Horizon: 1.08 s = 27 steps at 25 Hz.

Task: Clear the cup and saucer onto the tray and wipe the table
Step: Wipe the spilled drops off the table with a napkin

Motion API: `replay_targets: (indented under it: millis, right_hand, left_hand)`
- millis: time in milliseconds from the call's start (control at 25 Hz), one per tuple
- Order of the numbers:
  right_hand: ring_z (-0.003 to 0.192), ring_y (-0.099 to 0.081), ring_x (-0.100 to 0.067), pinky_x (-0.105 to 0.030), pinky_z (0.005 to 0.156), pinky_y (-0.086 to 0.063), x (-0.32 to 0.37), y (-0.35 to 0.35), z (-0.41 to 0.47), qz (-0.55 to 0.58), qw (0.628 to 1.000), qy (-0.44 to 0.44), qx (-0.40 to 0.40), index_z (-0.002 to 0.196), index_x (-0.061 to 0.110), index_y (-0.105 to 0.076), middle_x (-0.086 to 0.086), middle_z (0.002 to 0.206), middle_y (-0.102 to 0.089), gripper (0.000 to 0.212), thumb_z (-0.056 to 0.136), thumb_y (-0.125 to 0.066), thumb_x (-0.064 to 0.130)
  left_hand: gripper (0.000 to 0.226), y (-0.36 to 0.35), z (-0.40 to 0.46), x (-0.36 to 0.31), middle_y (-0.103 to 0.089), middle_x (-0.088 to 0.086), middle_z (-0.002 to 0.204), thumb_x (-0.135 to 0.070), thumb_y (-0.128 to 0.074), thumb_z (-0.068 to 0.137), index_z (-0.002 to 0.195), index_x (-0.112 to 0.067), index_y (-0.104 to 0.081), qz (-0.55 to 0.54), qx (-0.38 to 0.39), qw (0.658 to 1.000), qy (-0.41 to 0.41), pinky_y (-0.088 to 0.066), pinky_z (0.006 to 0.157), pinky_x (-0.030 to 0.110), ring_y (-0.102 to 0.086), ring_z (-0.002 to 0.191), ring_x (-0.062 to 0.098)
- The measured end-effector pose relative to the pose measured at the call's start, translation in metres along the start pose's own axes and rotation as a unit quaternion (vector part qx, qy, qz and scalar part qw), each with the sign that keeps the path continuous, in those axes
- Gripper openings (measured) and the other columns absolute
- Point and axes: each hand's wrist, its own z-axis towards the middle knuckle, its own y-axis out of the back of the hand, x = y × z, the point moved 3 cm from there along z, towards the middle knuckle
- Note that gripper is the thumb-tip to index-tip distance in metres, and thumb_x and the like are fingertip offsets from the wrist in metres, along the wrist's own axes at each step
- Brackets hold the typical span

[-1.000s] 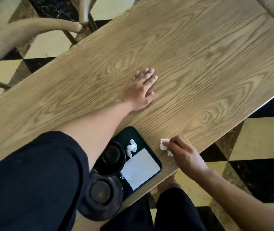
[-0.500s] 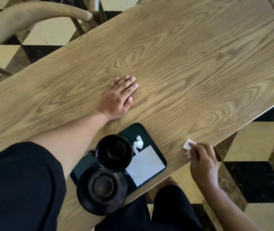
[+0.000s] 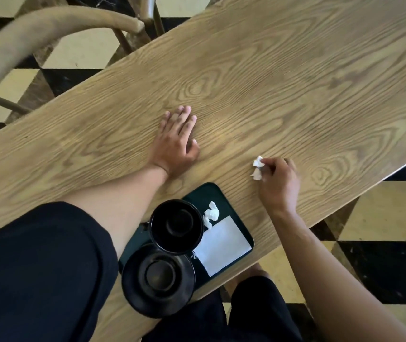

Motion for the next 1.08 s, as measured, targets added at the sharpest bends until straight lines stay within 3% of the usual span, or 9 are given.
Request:
replay_targets:
  millis: [80, 160, 280, 360, 480, 600, 960, 1080]
  right_hand:
    - [0.084, -0.063, -0.014, -0.016, 0.078, -0.046, 0.033, -0.009, -0.007, 0.012, 0.983, 0.129, 0.127, 0.100, 0.016, -0.078, 0.002, 0.094, -0.065, 0.016, 0.091, -0.069, 0.005]
    - [0.077, -0.061, -0.009, -0.009, 0.075, -0.043, 0.060, -0.016, -0.027, 0.028, 0.939, 0.270, 0.212, 0.097, 0.015, -0.079, 0.004, 0.091, -0.064, 0.017, 0.089, -0.071, 0.002]
    - [0.077, -0.058, -0.007, -0.008, 0.075, -0.042, 0.080, -0.022, -0.038, 0.027, 0.896, 0.343, 0.280, 0.099, 0.012, -0.080, 0.000, 0.097, -0.063, 0.018, 0.089, -0.071, 0.000]
    - [0.082, -0.062, -0.013, -0.018, 0.077, -0.048, 0.085, -0.025, -0.039, 0.005, 0.877, 0.373, 0.304, 0.099, 0.010, -0.081, -0.004, 0.100, -0.065, 0.016, 0.090, -0.072, 0.001]
    - [0.087, -0.064, -0.027, -0.037, 0.080, -0.055, 0.088, -0.029, -0.041, -0.031, 0.850, 0.411, 0.328, 0.099, 0.009, -0.081, -0.007, 0.098, -0.069, 0.014, 0.090, -0.072, 0.003]
    - [0.086, -0.062, -0.028, -0.042, 0.078, -0.056, 0.085, -0.031, -0.040, -0.048, 0.838, 0.430, 0.334, 0.098, 0.009, -0.081, -0.007, 0.097, -0.071, 0.013, 0.091, -0.072, 0.004]
    - [0.079, -0.061, -0.027, -0.040, 0.070, -0.057, 0.068, -0.044, -0.052, -0.076, 0.842, 0.449, 0.290, 0.088, 0.005, -0.078, -0.009, 0.085, -0.063, 0.016, 0.082, -0.072, -0.009]
    - [0.080, -0.059, -0.023, -0.025, 0.076, -0.051, 0.060, -0.043, -0.051, -0.055, 0.865, 0.429, 0.256, 0.095, 0.005, -0.077, -0.006, 0.090, -0.064, 0.020, 0.084, -0.070, -0.008]
  left_hand:
    - [0.061, 0.000, 0.000, -0.001, -0.043, 0.024, 0.157, -0.026, -0.051, 0.089, 0.142, 0.005, -0.055, -0.002, 0.000, 1.000, 0.004, -0.022, 0.124, 0.059, -0.036, 0.150, 0.037]
    - [0.059, 0.002, 0.000, -0.002, -0.044, 0.024, 0.157, -0.023, -0.054, 0.089, 0.141, 0.005, -0.056, 0.000, -0.008, 1.000, -0.001, -0.023, 0.123, 0.060, -0.037, 0.149, 0.037]
    - [0.057, 0.005, -0.001, -0.002, -0.044, 0.024, 0.157, -0.021, -0.057, 0.089, 0.140, 0.004, -0.057, 0.003, -0.006, 1.000, -0.003, -0.024, 0.123, 0.059, -0.037, 0.149, 0.038]
    - [0.058, 0.005, 0.000, -0.002, -0.044, 0.024, 0.157, -0.021, -0.060, 0.088, 0.140, 0.004, -0.057, 0.002, 0.000, 1.000, 0.000, -0.023, 0.123, 0.058, -0.037, 0.149, 0.038]
    - [0.058, 0.007, 0.000, -0.003, -0.043, 0.023, 0.157, -0.021, -0.062, 0.088, 0.141, 0.003, -0.057, 0.001, 0.004, 1.000, 0.002, -0.022, 0.124, 0.057, -0.036, 0.150, 0.037]
    - [0.059, 0.007, -0.001, -0.003, -0.042, 0.022, 0.159, -0.022, -0.061, 0.089, 0.143, 0.002, -0.055, 0.000, 0.011, 1.000, 0.006, -0.020, 0.125, 0.055, -0.034, 0.151, 0.036]
    - [0.062, 0.007, -0.001, -0.002, -0.039, 0.021, 0.161, -0.027, -0.058, 0.091, 0.146, 0.000, -0.052, 0.001, 0.034, 0.999, 0.008, -0.019, 0.125, 0.055, -0.031, 0.153, 0.034]
    - [0.062, 0.008, -0.001, -0.002, -0.040, 0.021, 0.160, -0.028, -0.057, 0.091, 0.146, 0.001, -0.053, -0.001, 0.041, 0.999, 0.007, -0.019, 0.125, 0.055, -0.032, 0.152, 0.035]
